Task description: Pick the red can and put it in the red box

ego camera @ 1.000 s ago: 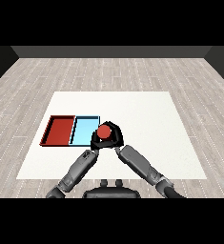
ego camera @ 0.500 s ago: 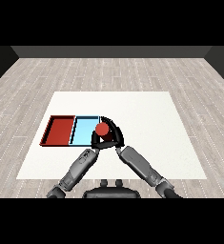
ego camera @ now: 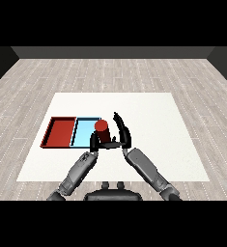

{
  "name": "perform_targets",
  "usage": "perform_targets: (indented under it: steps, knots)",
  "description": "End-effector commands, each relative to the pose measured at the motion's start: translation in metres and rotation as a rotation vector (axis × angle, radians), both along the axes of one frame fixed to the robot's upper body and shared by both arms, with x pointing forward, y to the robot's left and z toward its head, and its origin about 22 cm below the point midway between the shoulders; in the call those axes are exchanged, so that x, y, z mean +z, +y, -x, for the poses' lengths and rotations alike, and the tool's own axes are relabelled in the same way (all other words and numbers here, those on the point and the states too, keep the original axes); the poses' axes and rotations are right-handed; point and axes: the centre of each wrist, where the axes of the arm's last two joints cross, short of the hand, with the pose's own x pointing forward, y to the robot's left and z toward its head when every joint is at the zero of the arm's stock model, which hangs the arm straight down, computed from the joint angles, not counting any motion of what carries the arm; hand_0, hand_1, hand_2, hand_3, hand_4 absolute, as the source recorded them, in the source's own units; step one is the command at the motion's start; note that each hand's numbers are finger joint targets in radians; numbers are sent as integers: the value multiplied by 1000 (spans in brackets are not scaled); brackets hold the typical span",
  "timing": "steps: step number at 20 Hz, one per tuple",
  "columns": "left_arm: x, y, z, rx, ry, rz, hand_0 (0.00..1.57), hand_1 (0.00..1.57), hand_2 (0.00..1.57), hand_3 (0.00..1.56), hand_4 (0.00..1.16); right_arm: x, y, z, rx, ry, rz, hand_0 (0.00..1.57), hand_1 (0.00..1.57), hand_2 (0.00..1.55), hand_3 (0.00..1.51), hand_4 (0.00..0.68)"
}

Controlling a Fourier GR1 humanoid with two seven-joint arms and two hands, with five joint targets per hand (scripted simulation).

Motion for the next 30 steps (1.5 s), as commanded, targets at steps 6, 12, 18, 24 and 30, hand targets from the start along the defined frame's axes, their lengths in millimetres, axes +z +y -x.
perform_targets:
  steps: [6,12,18,24,30]
  knots:
    - [-1,20,-6,44,-36,-62,1571,1571,1571,1481,1140,22,-78,14,-102,-95,-44,0,0,0,0,0]
    - [9,100,-20,174,-52,-236,1571,1571,1569,1467,1130,-4,-138,44,-210,-38,-25,0,0,0,0,0]
    - [24,180,-33,301,18,-340,1571,1571,1555,1465,1116,-23,-173,57,-270,17,-1,0,0,0,0,0]
    - [14,224,-51,390,136,-429,1571,1571,1567,1498,1115,-16,-184,53,-355,45,48,0,0,0,0,0]
    - [-15,257,-58,454,295,-494,1571,1571,1565,1473,1079,-33,-193,29,-368,99,106,0,0,0,0,0]
